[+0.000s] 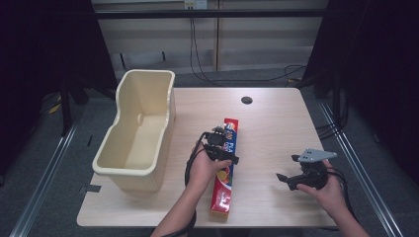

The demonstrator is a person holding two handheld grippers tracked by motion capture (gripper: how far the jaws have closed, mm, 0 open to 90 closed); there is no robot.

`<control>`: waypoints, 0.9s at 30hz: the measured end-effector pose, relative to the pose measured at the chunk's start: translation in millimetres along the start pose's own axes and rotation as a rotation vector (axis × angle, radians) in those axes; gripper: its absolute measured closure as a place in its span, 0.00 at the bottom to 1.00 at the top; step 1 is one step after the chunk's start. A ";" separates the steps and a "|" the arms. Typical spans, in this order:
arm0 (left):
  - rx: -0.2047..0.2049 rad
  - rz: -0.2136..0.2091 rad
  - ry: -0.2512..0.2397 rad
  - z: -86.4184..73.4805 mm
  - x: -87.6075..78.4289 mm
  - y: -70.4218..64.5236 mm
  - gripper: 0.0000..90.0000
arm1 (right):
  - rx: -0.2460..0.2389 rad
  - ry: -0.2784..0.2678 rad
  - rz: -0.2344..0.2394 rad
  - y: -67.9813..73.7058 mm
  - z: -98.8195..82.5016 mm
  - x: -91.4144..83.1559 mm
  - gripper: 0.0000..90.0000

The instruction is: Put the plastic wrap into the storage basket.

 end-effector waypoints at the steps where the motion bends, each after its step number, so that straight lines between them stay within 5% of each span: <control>1: 0.005 0.015 0.008 -1.0 2.9 0.9 0.23 | 0.006 0.000 0.001 0.2 0.0 -0.3 0.08; 20: -0.089 0.048 0.111 -2.7 22.2 0.7 0.25 | -0.004 -0.012 -0.001 0.3 2.6 -0.7 0.09; 27: -0.145 0.088 0.155 -1.8 17.7 0.3 0.34 | -0.007 -0.021 -0.010 -0.9 3.4 -1.6 0.09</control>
Point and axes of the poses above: each handheld gripper's, and its own axes: x roughly forward along the jaws, z roughly out of its top, y roughly to its left, the point moved 7 cm from there along x, roughly forward along the jaws, and after that the axes turned 1 degree about x, right-handed, at the moved point
